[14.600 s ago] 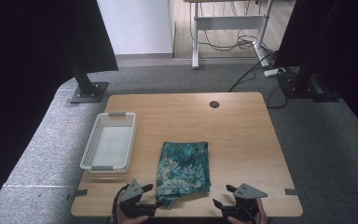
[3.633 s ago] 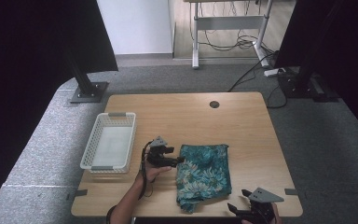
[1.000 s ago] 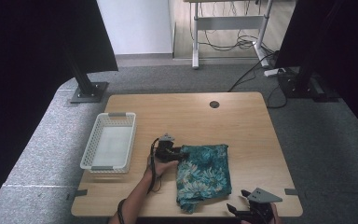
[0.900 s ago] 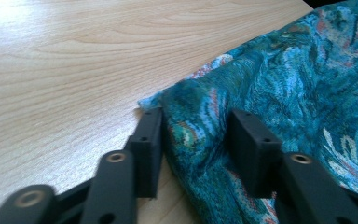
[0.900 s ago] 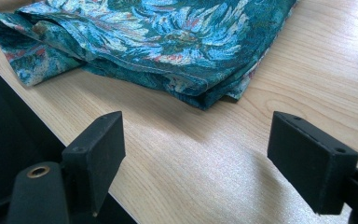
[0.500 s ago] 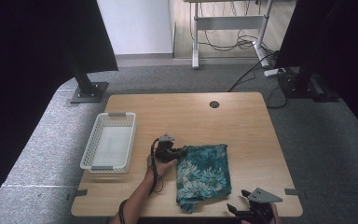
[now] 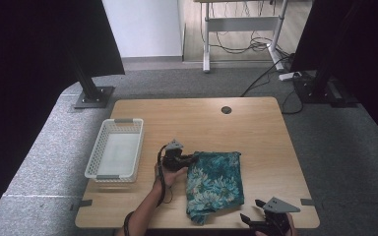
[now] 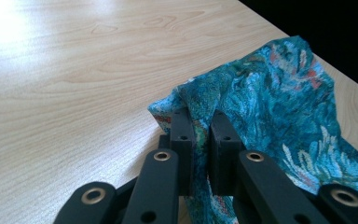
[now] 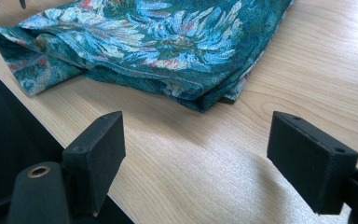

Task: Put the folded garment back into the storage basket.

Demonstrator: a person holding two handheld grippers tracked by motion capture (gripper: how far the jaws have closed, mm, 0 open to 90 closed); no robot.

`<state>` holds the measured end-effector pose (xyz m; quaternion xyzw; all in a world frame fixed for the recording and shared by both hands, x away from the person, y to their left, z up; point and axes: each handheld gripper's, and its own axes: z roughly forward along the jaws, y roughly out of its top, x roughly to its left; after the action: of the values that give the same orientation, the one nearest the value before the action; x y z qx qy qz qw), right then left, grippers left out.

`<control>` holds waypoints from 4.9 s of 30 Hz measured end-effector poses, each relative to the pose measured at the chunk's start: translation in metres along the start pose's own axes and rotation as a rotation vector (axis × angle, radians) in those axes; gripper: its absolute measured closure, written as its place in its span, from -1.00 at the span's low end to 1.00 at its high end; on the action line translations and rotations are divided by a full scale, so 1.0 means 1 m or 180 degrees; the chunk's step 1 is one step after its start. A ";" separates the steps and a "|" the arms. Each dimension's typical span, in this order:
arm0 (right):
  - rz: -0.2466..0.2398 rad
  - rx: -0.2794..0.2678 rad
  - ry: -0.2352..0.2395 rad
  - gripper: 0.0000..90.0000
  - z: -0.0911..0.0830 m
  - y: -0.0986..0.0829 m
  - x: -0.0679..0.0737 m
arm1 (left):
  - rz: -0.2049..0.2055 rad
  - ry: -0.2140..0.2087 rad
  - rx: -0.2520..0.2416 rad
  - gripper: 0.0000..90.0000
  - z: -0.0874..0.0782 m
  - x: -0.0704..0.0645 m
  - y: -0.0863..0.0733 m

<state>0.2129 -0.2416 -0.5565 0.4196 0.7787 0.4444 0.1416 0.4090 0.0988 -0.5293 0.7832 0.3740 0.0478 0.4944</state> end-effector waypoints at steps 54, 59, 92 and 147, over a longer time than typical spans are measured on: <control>0.0191 0.0089 0.0005 -0.55 0.050 0.028 -0.001 | -0.0004 -0.0092 -0.0004 0.81 -0.001 -0.003 0.000; 0.0187 0.0132 -0.0039 -0.57 0.051 0.028 0.000 | -0.0007 -0.0093 0.0000 0.81 0.000 -0.003 0.000; 0.0113 0.0152 -0.0100 0.78 0.053 0.029 0.008 | -0.0022 -0.0113 -0.0029 0.81 -0.001 -0.004 -0.002; 0.0683 -0.0449 0.0640 0.89 0.027 0.045 0.005 | 0.0130 -0.0154 -0.0320 0.85 -0.038 -0.020 0.029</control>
<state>0.2495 -0.2107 -0.5341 0.4428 0.7065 0.5503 0.0438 0.3938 0.1077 -0.4803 0.7658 0.3430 0.0577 0.5409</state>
